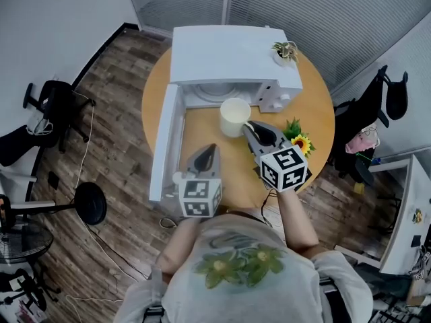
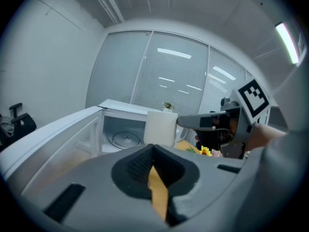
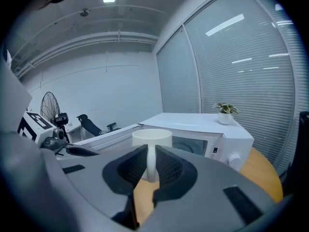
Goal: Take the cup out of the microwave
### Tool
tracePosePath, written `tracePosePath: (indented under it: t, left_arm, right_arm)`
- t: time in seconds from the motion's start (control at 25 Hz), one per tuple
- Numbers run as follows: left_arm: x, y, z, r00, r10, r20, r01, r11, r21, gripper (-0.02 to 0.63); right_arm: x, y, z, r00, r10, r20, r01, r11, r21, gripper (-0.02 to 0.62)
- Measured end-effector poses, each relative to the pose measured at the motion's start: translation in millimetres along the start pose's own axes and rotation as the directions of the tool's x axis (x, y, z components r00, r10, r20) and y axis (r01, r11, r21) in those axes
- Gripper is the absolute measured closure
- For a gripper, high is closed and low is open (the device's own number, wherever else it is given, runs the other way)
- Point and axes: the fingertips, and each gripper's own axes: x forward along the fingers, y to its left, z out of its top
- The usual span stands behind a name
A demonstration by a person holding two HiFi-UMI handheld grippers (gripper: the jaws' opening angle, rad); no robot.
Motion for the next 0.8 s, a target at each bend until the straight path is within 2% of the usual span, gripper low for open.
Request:
tracePosePath:
  t: [0.56, 0.8]
  left_arm:
    - [-7, -18, -6, 1.0, -0.003, 0.001, 0.003, 1.0, 0.011, 0.602]
    - [-10, -19, -14, 1.0, 0.014, -0.015, -0.013, 1.0, 0.022, 0.601]
  right_arm:
    - [-27, 1, -17, 1.0, 0.016, -0.01, -0.016, 1.0, 0.009, 0.535]
    - [-30, 1, -37, 0.999, 0.03, -0.039, -0.029, 0.999, 0.029, 0.537]
